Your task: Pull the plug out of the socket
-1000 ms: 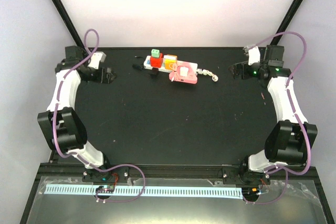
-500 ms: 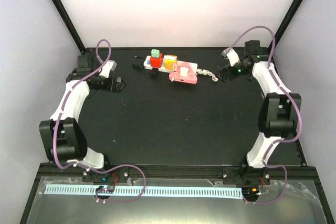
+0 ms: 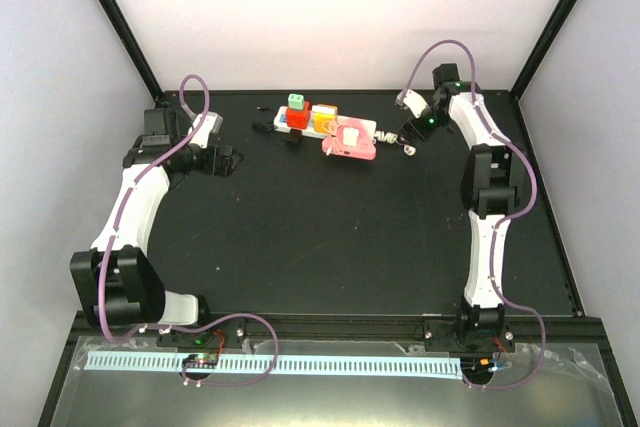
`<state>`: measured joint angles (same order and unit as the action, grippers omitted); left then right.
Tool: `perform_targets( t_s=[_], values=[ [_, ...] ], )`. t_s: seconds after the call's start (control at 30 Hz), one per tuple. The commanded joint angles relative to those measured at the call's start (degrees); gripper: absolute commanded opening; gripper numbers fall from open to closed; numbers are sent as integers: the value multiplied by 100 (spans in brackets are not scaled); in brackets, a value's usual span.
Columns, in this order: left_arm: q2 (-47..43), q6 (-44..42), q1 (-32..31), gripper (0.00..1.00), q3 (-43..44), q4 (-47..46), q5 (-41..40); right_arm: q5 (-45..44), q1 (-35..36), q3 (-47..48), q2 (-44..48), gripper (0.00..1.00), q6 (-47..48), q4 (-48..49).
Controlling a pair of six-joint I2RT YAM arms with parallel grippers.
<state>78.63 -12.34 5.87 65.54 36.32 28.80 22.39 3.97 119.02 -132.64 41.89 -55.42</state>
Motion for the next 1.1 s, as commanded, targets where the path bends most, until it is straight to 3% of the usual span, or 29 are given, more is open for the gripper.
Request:
perform_targets(
  t_s=[0.0, 0.6, 0.9, 1.07],
  values=[
    [-161, 41, -31, 99, -20, -178, 188, -337, 133, 586, -428, 87, 264, -472],
    [-236, -38, -39, 99, -160, -143, 329, -1264, 632, 1152, -1188, 66, 650, -319],
    [-306, -127, -39, 99, -186, -56, 390, -1407, 820, 549, -839, 38, 1019, -262],
    [-344, -147, -37, 99, -150, -32, 398, -1354, 884, -55, -484, 30, 1127, -253]
  ],
)
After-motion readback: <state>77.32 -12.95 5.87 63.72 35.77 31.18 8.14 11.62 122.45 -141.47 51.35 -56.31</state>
